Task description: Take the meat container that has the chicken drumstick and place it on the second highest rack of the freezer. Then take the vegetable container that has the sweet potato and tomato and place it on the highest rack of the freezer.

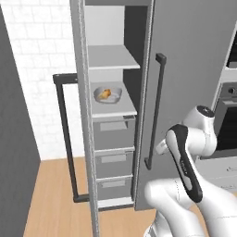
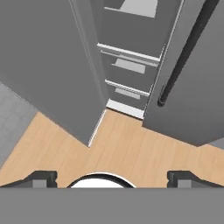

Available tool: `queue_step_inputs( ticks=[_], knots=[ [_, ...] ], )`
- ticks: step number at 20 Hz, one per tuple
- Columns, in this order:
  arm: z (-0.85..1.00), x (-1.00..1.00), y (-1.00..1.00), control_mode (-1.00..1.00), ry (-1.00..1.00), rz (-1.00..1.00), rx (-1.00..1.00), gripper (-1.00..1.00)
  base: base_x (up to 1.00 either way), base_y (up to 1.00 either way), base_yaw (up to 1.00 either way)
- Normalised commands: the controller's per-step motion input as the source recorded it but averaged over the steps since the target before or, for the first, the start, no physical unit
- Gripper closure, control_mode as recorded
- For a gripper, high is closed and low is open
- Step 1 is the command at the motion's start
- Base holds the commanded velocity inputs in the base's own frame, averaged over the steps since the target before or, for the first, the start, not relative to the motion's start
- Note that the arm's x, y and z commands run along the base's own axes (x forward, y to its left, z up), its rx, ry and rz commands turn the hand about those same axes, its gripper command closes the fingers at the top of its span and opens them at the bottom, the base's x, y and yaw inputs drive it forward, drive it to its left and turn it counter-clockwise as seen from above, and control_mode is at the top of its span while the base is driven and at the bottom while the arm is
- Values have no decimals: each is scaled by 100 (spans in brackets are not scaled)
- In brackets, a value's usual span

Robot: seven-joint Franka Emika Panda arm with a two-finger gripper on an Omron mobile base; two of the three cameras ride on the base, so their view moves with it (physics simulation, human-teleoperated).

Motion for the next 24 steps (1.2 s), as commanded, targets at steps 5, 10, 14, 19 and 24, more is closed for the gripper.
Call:
queue_step_inputs(
  ticks=[5, 10, 14, 19, 24],
  knots=[
    [0, 0, 0, 100, 0, 0, 0, -100, 0, -92, 0],
    [0, 0, 0, 100, 0, 0, 0, -100, 0, -99, 0],
    [0, 0, 0, 100, 0, 0, 0, -100, -1, -100, 0],
    [0, 0, 0, 100, 0, 0, 0, -100, -6, -100, 0],
    [0, 0, 0, 100, 0, 0, 0, -100, 0, -100, 0]
  ],
)
